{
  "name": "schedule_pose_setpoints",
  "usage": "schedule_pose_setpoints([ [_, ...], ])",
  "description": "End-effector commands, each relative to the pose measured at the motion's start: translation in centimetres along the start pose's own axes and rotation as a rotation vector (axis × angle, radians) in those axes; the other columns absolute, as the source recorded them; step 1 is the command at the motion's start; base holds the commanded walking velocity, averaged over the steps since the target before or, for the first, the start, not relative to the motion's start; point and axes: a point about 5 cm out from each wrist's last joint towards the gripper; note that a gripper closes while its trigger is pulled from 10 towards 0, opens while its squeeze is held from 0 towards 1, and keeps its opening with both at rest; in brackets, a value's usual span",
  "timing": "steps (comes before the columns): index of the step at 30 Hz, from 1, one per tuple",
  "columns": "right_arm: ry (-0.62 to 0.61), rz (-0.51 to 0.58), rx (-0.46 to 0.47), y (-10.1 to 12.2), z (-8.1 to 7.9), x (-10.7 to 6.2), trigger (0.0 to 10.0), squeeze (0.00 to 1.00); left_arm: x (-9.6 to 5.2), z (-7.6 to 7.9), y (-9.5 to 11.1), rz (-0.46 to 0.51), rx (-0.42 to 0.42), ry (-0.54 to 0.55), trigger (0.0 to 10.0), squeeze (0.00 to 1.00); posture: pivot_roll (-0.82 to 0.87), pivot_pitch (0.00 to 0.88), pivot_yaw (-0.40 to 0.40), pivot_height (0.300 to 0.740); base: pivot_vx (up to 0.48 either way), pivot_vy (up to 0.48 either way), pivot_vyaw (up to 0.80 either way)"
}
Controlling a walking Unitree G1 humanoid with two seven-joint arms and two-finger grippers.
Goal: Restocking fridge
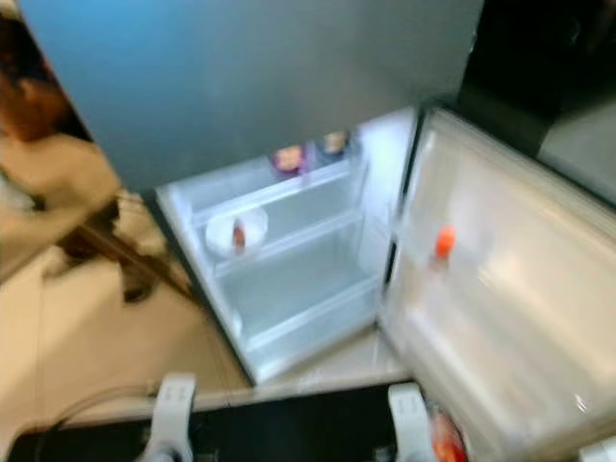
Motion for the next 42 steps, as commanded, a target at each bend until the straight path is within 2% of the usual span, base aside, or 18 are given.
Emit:
schedule_pose_setpoints([
  [1,0.004,-0.006,0.001,-0.3,-0.5,-0.1,10.0,0.0,-0.3,-0.5,-0.4,-0.014,0.005,0.013,10.0,0.0,-0.13,0.077,0.032,0.74,-0.315,0.0,0.0],
  [11,0.011,-0.001,0.001,0.0,-1.0,0.0,10.0,0.0,-0.3,-0.6,-0.4,-0.015,0.017,0.014,10.0,0.0,-0.12,0.081,0.035,0.74,-0.315,0.0,0.0],
  [25,0.004,0.0,0.0,-0.5,0.3,-0.2,10.0,0.0,-0.3,-0.8,-0.3,-0.012,0.012,0.027,10.0,0.0,-0.12,0.084,0.031,0.74,0.0,0.0,0.0],
  [37,0.005,-0.004,-0.008,-0.8,0.1,-0.3,10.0,0.0,-0.4,-0.8,-0.5,-0.002,0.026,0.034,10.0,0.0,-0.12,0.086,0.029,0.74,0.0,0.0,0.0],
  [42,0.008,0.013,-0.009,0.2,-0.4,0.0,10.0,0.0,-0.5,-0.8,-0.5,-0.005,0.054,0.032,10.0,0.0,-0.12,0.086,0.031,0.74,0.0,0.0,0.0],
])
Point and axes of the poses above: a point about 5 cm out from each wrist's last joint towards the gripper, its own x axis pointing out of the wrist towards the gripper, its own y axis along the axis of the wrist's last joint, z = x × y, and after that the axes turned 11 degrees about -x, right-handed
